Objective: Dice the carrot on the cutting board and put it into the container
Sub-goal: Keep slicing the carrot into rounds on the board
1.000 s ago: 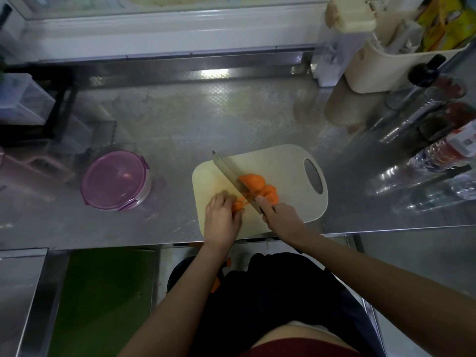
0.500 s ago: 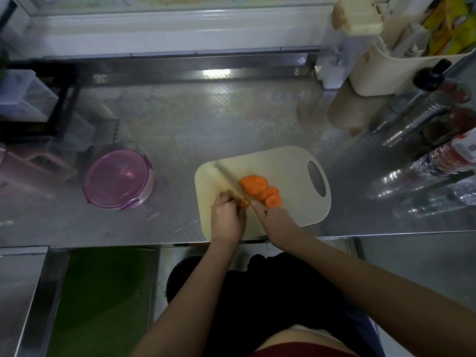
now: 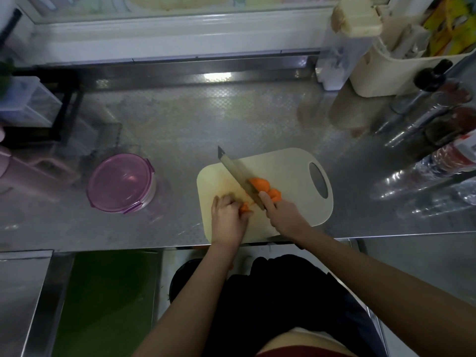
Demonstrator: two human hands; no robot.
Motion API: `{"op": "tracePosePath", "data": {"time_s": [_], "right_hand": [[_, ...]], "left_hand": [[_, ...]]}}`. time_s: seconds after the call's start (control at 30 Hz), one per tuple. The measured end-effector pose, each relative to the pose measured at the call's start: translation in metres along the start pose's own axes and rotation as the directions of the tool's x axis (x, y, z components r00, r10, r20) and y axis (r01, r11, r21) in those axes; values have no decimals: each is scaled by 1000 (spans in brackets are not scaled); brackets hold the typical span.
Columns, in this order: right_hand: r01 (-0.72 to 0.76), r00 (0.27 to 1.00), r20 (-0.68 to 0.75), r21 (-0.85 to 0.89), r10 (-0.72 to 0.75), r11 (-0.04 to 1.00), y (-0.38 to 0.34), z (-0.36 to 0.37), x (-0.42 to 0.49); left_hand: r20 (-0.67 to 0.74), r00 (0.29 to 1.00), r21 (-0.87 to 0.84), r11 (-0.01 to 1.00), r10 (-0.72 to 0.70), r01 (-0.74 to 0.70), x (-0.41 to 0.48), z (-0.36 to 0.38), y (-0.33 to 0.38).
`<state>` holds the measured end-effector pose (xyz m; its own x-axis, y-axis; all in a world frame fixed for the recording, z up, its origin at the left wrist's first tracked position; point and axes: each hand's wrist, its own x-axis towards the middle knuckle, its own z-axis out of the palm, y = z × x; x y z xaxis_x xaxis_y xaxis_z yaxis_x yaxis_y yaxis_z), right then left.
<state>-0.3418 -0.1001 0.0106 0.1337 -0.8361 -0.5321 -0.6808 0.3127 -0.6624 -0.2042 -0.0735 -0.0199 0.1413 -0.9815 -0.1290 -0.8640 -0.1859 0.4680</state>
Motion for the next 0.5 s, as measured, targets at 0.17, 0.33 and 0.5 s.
{"op": "tracePosePath", "data": {"time_s": [0.17, 0.33, 0.5], "right_hand": [[26, 999, -19, 21, -25, 999, -2, 0, -7], [14, 999, 29, 6, -14, 1000, 0, 4, -10], [48, 999, 13, -26, -47, 999, -4, 7, -13]], "left_hand": [[-14, 1000, -97, 995, -15, 13, -3, -6, -1], [0, 998, -147, 987, -62, 62, -5, -9, 1], [-11, 997, -145, 987, -77, 74, -5, -7, 3]]}}
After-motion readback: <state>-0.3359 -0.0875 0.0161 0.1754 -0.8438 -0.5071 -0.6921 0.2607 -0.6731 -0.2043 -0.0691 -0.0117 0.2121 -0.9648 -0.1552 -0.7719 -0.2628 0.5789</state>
